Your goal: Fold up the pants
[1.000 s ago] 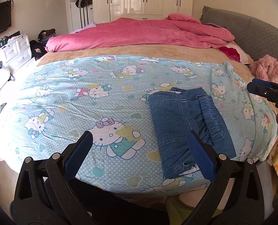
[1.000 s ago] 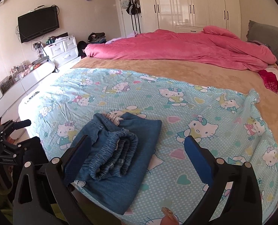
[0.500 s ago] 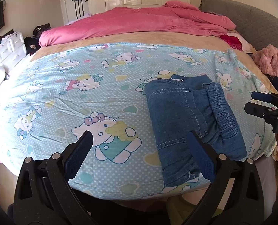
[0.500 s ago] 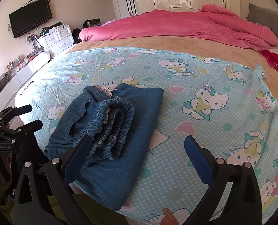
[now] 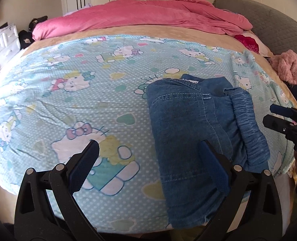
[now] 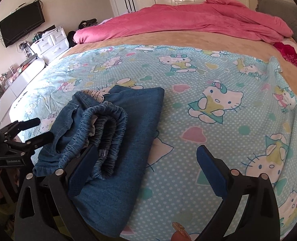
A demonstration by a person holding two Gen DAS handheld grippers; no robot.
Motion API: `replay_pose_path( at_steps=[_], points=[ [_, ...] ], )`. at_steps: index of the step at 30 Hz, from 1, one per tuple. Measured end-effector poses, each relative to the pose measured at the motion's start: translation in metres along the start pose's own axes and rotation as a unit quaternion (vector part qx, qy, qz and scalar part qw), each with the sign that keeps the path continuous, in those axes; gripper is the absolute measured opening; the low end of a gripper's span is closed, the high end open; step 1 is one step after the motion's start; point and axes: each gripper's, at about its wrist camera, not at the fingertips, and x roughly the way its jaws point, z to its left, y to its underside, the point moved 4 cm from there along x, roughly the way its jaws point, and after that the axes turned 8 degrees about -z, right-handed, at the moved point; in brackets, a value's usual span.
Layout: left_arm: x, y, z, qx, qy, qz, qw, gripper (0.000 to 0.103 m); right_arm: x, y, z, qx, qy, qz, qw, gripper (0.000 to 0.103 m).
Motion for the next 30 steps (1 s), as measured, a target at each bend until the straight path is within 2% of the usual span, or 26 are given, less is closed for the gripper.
replay_pose_path(
  at_steps=[2, 4, 5, 8, 10, 13, 17, 19, 23, 24, 26, 28, 30],
  points=[
    [0.008, -0.001, -0.001, -0.003, 0.006, 0.004, 1.0, 0.093, 0.006, 0.0, 0.001, -0.001, -0.005, 0.006, 1.0, 0.097],
    [0.016, -0.004, -0.005, -0.004, 0.014, 0.008, 0.9999, 0.093, 0.015, 0.002, 0.005, -0.006, -0.014, 0.018, 1.0, 0.082],
    [0.02, -0.005, -0.006, -0.005, 0.019, 0.009, 0.9998, 0.093, 0.02, 0.004, 0.007, -0.008, -0.02, 0.026, 0.999, 0.071],
    [0.027, -0.005, -0.012, -0.013, 0.042, 0.017, 0.9989, 0.091, 0.03, 0.007, 0.011, -0.002, -0.038, 0.039, 0.999, 0.061],
    [0.033, -0.002, -0.018, -0.017, 0.062, 0.029, 0.9975, 0.082, 0.034, 0.008, 0.011, 0.007, -0.052, 0.039, 0.998, 0.061],
    [0.037, 0.001, -0.026, -0.016, 0.079, 0.036, 0.9961, 0.078, 0.041, 0.007, 0.006, 0.026, -0.061, 0.043, 0.997, 0.064],
    [0.04, 0.002, -0.035, 0.0, 0.087, 0.038, 0.9955, 0.066, 0.045, 0.006, 0.009, 0.019, -0.066, 0.039, 0.997, 0.066],
    [0.039, 0.001, -0.036, -0.004, 0.098, 0.038, 0.9945, 0.057, 0.047, 0.005, 0.011, 0.015, -0.078, 0.038, 0.996, 0.055],
    [0.034, -0.001, -0.043, 0.009, 0.093, 0.027, 0.9952, 0.043, 0.046, 0.001, 0.022, -0.002, -0.114, 0.029, 0.993, 0.022],
    [0.033, -0.002, -0.044, 0.012, 0.091, 0.025, 0.9955, 0.04, 0.044, -0.001, 0.025, -0.008, -0.11, 0.022, 0.994, 0.019],
    [0.029, -0.006, -0.045, 0.012, 0.091, 0.023, 0.9955, 0.027, 0.038, -0.005, 0.03, -0.021, -0.106, 0.009, 0.994, 0.017],
    [0.023, -0.013, -0.042, 0.0, 0.096, 0.017, 0.9952, 0.021, 0.033, -0.011, 0.035, -0.029, -0.11, -0.002, 0.994, 0.016],
    [0.018, -0.02, -0.039, -0.008, 0.102, 0.008, 0.9947, 0.021, 0.028, -0.022, 0.042, -0.04, -0.114, -0.015, 0.993, 0.016]
  ],
)
